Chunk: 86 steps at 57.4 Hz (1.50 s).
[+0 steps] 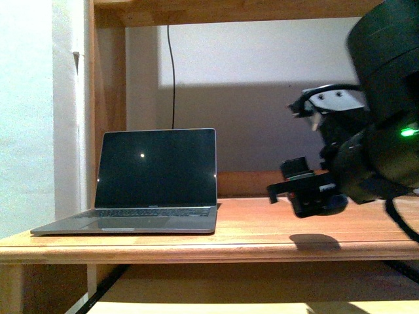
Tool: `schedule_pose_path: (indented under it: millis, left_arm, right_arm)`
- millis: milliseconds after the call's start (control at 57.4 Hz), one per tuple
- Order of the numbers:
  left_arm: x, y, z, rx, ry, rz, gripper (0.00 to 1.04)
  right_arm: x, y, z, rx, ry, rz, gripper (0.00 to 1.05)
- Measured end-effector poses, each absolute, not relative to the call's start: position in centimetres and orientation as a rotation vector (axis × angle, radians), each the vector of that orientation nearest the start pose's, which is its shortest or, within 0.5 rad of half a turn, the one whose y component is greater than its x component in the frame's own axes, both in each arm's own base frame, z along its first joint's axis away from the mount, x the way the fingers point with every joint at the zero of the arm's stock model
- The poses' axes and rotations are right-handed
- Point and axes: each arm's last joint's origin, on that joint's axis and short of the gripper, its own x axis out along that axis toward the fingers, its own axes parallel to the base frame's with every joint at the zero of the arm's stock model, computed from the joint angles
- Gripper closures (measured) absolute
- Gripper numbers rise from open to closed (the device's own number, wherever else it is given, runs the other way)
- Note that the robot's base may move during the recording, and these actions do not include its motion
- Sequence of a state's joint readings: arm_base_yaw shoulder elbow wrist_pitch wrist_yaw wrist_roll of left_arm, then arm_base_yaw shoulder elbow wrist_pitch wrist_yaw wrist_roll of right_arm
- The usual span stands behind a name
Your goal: Place mouse
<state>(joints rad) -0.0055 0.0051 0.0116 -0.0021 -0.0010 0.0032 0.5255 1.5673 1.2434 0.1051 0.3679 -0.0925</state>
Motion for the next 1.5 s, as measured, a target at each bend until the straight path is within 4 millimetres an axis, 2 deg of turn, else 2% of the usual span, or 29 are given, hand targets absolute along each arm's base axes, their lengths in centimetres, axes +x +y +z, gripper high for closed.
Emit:
schedule_pose_path:
  millis: [122, 296, 453, 697, 801, 906, 941, 1010, 1062, 1150, 1254, 1324, 1498]
  left_arm:
    - [9.7, -0.1, 16.7, 0.003, -0.004, -0.005, 0.08]
    - [9.7, -0.1, 16.7, 0.003, -0.004, -0.005, 0.08]
    - [9.7, -0.1, 16.7, 0.003, -0.004, -0.005, 0.08]
    - [9.7, -0.1, 16.7, 0.003, -0.004, -0.005, 0.08]
    - [9.7, -0.1, 16.7, 0.003, -0.004, -0.005, 0.08]
    - [9.7, -0.1, 16.7, 0.003, -0.004, -0.005, 0.08]
    - [9.7, -0.1, 16.7, 0.003, -0.004, -0.005, 0.08]
    - [9.7, -0.1, 16.7, 0.003, -0.004, -0.005, 0.08]
    - [9.7, -0.1, 16.7, 0.003, -0.004, -0.005, 0.08]
    - [9.7, -0.1, 16.7, 0.003, -0.004, -0.005, 0.08]
    - [9.7, -0.1, 16.7, 0.003, -0.004, -0.005, 0.08]
    - [9.7, -0.1, 16.7, 0.003, -0.004, -0.005, 0.08]
    - [9.7, -0.1, 16.7, 0.003, -0.004, -0.005, 0.08]
  right_arm:
    - [33.9, 19.8, 32.4, -0.204, 0.184, 0.157, 0.47]
    - [36.8, 22.0, 32.4, -0.227, 0.179, 0.123, 0.47]
    - [38.9, 22.9, 31.5, -0.249, 0.202, 0.098, 0.47]
    - [40.8, 23.6, 29.6, -0.278, 0.244, 0.056, 0.47]
    - [41.1, 23.3, 29.5, -0.277, 0.241, 0.046, 0.32]
    - [41.3, 22.6, 29.8, -0.248, 0.22, 0.053, 0.09]
    - [41.2, 22.3, 29.9, -0.24, 0.219, 0.06, 0.06]
    - [40.3, 21.3, 30.5, -0.206, 0.207, 0.092, 0.07]
    - [38.8, 20.0, 31.6, -0.163, 0.179, 0.136, 0.07]
    - [35.5, 17.2, 33.5, -0.089, 0.123, 0.247, 0.07]
    - [31.8, 14.0, 34.2, -0.049, 0.071, 0.348, 0.07]
    - [28.3, 10.6, 32.8, -0.031, 0.061, 0.417, 0.07]
    - [23.2, 6.1, 27.6, -0.015, 0.139, 0.485, 0.07]
